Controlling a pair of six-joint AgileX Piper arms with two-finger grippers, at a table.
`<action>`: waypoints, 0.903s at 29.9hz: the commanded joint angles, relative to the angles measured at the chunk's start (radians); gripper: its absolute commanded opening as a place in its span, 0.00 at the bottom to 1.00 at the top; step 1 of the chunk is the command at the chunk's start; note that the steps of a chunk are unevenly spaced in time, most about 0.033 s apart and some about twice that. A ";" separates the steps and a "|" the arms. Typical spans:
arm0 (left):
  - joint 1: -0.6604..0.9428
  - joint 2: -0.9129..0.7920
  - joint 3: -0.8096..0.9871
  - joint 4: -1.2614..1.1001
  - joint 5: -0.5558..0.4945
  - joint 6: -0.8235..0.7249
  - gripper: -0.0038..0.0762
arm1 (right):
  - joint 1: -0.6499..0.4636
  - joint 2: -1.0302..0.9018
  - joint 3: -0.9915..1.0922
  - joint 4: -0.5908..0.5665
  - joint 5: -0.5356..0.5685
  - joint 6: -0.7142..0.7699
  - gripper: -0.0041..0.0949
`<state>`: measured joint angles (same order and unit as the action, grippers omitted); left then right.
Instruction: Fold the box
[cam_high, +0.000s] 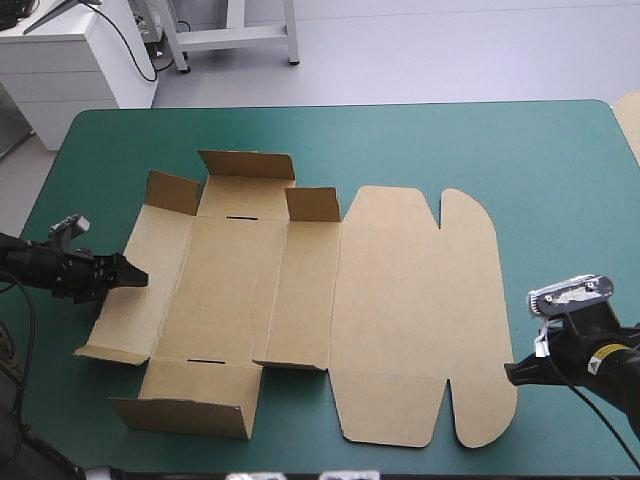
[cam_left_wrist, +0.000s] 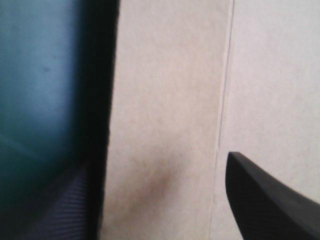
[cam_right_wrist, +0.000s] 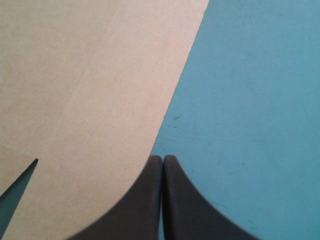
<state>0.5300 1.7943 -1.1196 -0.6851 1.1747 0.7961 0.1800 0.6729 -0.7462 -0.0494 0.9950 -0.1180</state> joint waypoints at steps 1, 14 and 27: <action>-0.014 -0.027 0.078 0.082 0.123 -0.022 0.70 | -0.005 -0.003 -0.028 -0.004 -0.075 -0.005 0.02; -0.014 -0.039 0.118 0.031 0.122 -0.027 0.39 | -0.005 -0.003 -0.028 -0.004 -0.111 -0.012 0.02; -0.014 -0.039 0.116 -0.102 0.122 0.012 0.04 | -0.005 -0.003 -0.028 -0.003 -0.111 -0.012 0.02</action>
<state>0.5302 1.7714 -1.0041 -0.7748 1.2484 0.8059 0.1800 0.6719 -0.7462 -0.0490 0.9424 -0.1216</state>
